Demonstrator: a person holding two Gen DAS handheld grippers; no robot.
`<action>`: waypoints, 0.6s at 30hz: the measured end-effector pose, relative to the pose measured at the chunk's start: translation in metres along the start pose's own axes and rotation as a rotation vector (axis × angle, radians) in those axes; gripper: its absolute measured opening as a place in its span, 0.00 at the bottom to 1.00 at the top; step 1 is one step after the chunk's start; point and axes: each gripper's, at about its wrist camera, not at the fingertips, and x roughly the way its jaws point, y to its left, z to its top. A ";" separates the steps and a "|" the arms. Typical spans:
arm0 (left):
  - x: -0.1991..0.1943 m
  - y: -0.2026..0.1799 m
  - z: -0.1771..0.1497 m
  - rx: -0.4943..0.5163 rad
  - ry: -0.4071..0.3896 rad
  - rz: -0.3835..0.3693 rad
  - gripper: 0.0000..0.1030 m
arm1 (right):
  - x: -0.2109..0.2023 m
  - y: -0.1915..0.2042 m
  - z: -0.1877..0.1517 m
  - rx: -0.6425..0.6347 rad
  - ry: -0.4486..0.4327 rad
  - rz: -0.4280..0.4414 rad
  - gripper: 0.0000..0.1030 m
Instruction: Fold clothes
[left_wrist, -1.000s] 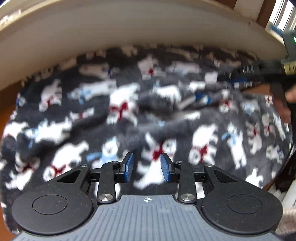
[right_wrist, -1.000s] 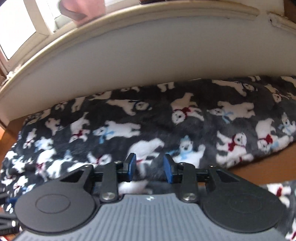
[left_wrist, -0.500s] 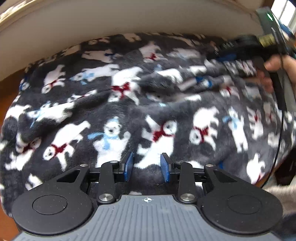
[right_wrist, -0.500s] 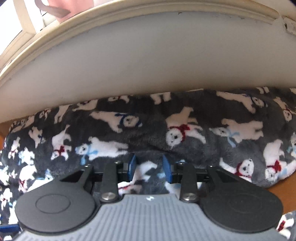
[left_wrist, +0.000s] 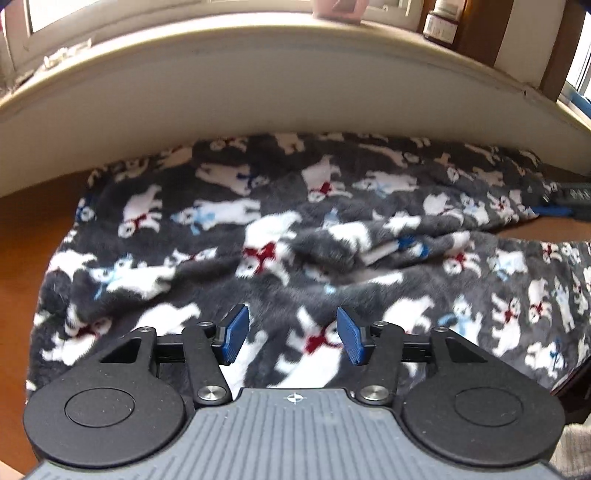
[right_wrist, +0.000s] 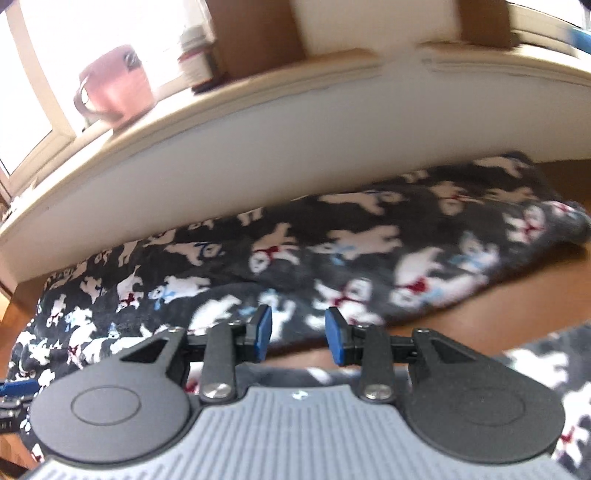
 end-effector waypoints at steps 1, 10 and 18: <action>-0.003 -0.003 0.002 -0.004 -0.011 0.005 0.64 | -0.006 -0.002 -0.002 0.002 -0.004 -0.002 0.35; -0.023 -0.017 0.005 -0.050 -0.075 0.053 0.80 | -0.050 -0.018 -0.024 -0.004 -0.027 -0.012 0.40; -0.034 -0.033 -0.009 -0.091 -0.084 0.085 0.91 | -0.070 -0.039 -0.043 -0.009 -0.014 -0.011 0.48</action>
